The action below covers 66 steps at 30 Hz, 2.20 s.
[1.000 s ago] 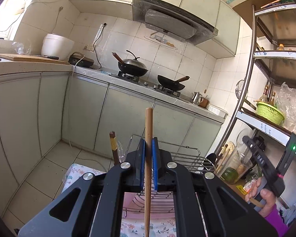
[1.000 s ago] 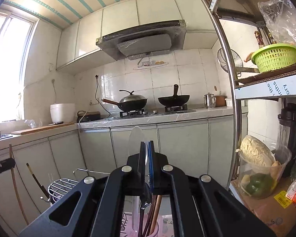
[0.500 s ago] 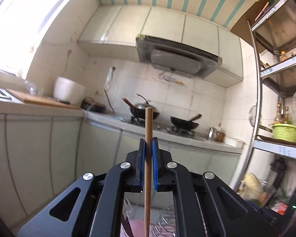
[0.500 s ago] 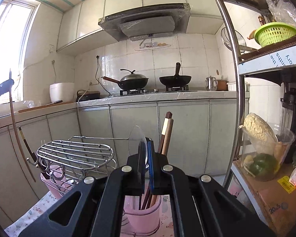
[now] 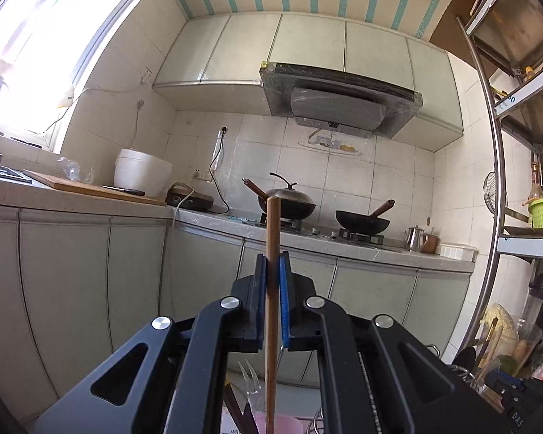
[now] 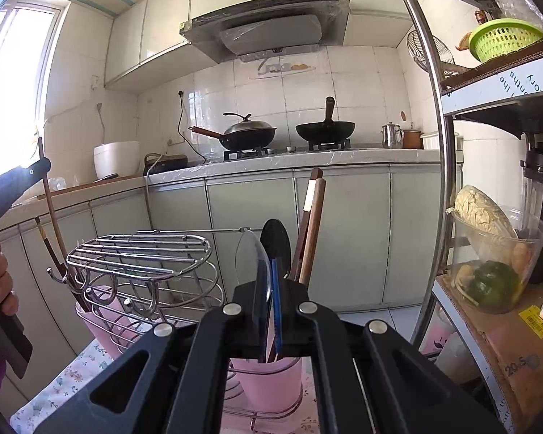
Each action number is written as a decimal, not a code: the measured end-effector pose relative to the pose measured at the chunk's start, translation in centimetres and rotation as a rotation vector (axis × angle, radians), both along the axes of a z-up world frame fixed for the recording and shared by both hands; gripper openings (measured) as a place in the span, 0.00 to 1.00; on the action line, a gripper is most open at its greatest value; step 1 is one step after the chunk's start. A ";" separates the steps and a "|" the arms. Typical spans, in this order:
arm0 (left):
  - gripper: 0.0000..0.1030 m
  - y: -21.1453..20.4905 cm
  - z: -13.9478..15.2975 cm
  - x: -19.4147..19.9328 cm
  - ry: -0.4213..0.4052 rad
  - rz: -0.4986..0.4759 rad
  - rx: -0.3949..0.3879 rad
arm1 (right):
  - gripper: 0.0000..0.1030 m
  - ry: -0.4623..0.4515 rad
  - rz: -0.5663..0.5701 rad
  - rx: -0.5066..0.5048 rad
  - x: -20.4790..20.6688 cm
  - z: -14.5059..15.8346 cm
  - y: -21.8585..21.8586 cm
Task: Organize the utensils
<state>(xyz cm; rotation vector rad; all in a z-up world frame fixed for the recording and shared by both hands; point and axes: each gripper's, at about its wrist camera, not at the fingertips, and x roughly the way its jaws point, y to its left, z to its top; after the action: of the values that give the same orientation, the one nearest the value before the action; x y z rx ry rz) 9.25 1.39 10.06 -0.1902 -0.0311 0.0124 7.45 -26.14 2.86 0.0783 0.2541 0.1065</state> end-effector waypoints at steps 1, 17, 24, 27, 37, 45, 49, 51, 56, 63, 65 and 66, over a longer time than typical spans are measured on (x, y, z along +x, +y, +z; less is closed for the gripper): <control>0.06 0.0 -0.3 0.0 0.011 -0.010 0.000 | 0.03 0.004 0.001 0.000 0.0 -0.1 0.1; 0.06 -1.3 -6.6 -0.2 0.210 -0.072 0.063 | 0.03 0.083 0.002 -0.008 0.4 -1.6 0.5; 0.06 -1.3 -6.5 0.0 0.237 -0.071 0.067 | 0.04 0.117 0.004 0.003 0.7 -2.2 0.3; 0.12 -1.3 -6.5 0.0 0.256 -0.075 0.070 | 0.06 0.140 0.016 -0.004 1.0 -2.3 0.4; 0.34 -1.4 -5.8 -1.6 0.244 -0.069 0.074 | 0.22 0.151 0.035 -0.003 0.1 -2.6 0.8; 0.35 -1.1 -5.6 -3.3 0.267 -0.064 0.044 | 0.23 0.168 0.039 -0.005 -1.4 -2.5 1.0; 0.35 -0.9 -5.5 -4.2 0.303 -0.071 0.018 | 0.23 0.174 0.053 0.001 -2.6 -2.3 1.1; 0.36 -1.0 -5.5 -4.8 0.326 -0.074 0.021 | 0.23 0.173 0.061 0.000 -3.3 -2.2 1.4; 0.39 -1.5 -5.2 -6.8 0.348 -0.099 0.032 | 0.23 0.185 0.087 0.007 -5.2 -1.8 1.9; 0.46 -2.4 -5.4 -9.7 0.389 -0.141 0.040 | 0.23 0.182 0.100 0.014 -7.9 -1.2 2.6; 0.46 -2.6 -5.6 -10.4 0.404 -0.156 0.037 | 0.23 0.178 0.098 0.019 -8.7 -0.9 2.8; 0.46 -2.6 -5.7 -10.7 0.412 -0.163 0.035 | 0.23 0.177 0.100 0.022 -9.0 -0.8 2.9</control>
<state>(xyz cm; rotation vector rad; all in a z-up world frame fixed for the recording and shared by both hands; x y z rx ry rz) -1.45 -1.21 4.39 -0.1521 0.3952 -0.1113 -1.59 -23.22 2.04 0.0971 0.4338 0.2025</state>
